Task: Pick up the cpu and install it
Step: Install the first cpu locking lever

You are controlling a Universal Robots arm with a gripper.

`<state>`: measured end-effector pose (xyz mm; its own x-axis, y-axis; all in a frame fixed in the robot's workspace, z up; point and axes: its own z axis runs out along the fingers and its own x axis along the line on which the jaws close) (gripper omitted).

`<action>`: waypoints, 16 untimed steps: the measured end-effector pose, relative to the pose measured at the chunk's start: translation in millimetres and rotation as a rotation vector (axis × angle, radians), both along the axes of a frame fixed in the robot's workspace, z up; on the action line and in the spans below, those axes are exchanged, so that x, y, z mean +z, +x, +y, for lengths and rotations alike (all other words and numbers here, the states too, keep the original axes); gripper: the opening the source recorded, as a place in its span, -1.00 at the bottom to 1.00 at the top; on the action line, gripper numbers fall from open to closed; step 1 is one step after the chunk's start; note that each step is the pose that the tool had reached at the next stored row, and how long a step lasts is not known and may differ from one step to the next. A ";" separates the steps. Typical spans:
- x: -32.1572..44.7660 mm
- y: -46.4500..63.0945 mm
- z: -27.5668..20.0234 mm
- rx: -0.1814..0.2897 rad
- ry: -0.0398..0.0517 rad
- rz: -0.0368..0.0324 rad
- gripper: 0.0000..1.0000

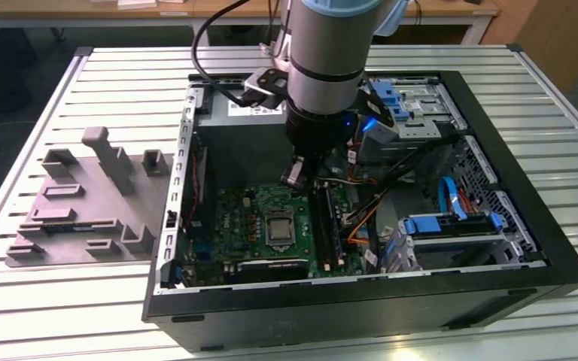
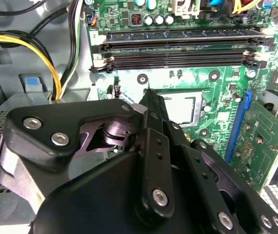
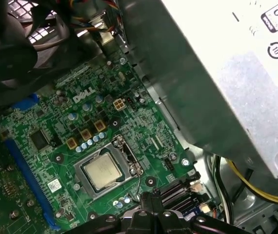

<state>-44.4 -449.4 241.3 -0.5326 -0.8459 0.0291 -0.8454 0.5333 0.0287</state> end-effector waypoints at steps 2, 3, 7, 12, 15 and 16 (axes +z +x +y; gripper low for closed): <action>-0.2 -0.5 0.1 0.011 0.0021 -0.0001 -0.79; -0.3 -0.5 0.0 0.024 0.0024 0.0000 -0.79; -0.5 -0.7 -0.3 0.071 0.0025 -0.0001 -0.79; -0.6 -1.3 -4.6 0.091 0.0022 -0.0002 -0.79; -0.6 -1.2 -4.7 0.092 0.0022 -0.0002 -0.79; -0.6 -1.2 -4.8 0.092 0.0022 -0.0002 -0.79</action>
